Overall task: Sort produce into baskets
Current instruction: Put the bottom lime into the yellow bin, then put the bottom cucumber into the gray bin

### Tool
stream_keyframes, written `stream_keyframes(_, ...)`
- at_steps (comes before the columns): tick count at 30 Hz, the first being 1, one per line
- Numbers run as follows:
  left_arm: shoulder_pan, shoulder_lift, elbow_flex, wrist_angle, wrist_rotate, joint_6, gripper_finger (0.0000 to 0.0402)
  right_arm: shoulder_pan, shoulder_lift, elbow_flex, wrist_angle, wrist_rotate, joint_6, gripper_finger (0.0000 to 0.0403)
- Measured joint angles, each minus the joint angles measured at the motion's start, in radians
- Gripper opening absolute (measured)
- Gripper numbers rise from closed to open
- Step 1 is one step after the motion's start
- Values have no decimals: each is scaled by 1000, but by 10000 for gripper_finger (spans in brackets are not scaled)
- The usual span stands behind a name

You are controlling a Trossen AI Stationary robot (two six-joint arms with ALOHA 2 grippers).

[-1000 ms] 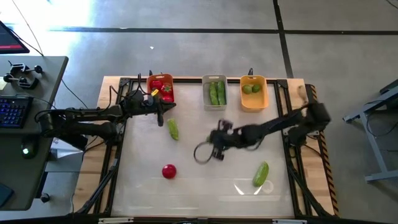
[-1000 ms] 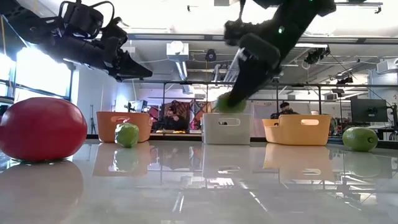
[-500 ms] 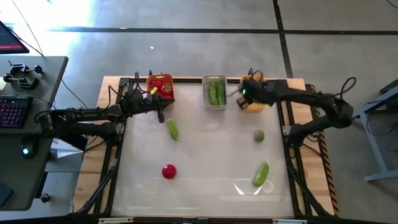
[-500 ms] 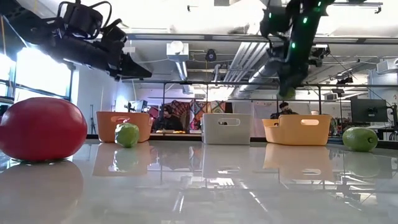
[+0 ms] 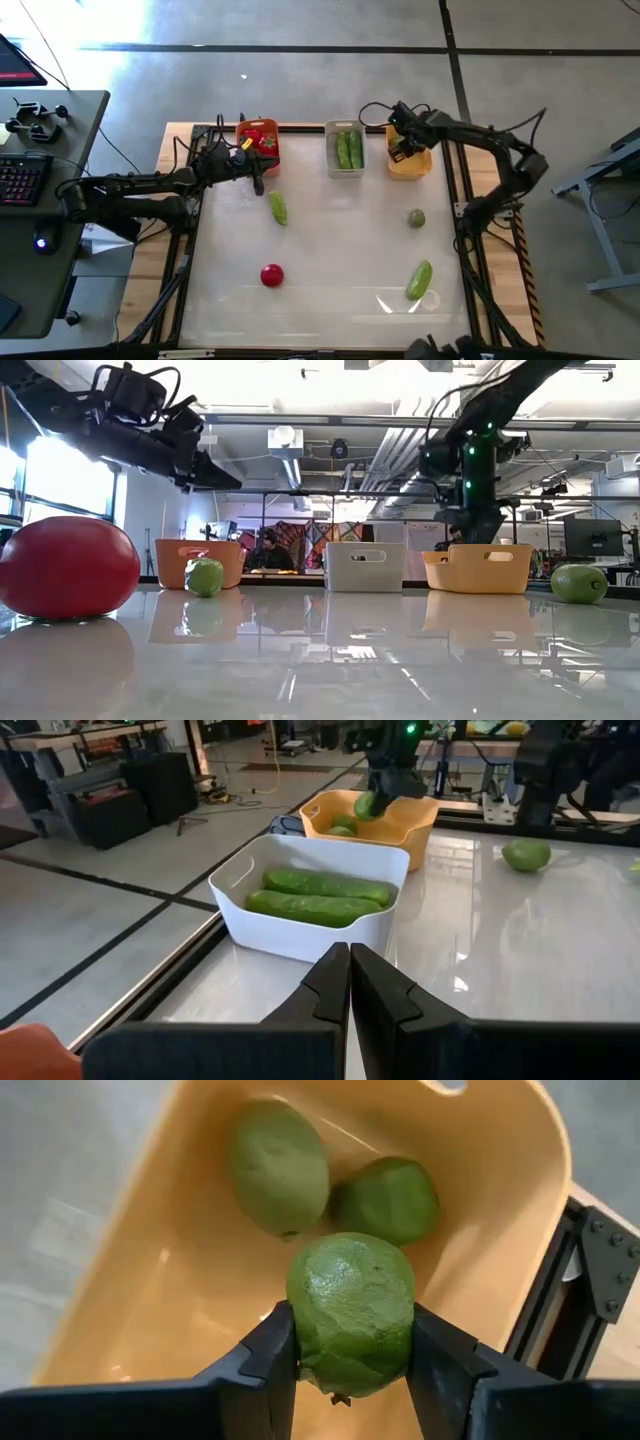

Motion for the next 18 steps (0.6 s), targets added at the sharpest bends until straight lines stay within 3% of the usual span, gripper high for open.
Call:
stream_keyframes(9, 0, 0, 0, -7, 0, 0, 0, -12, 47, 0, 7, 18, 8, 145)
stream_keyframes(18, 0, 2, 0, -9, 0, 2, 0, -3, 44, 0, -6, 24, 45, 256)
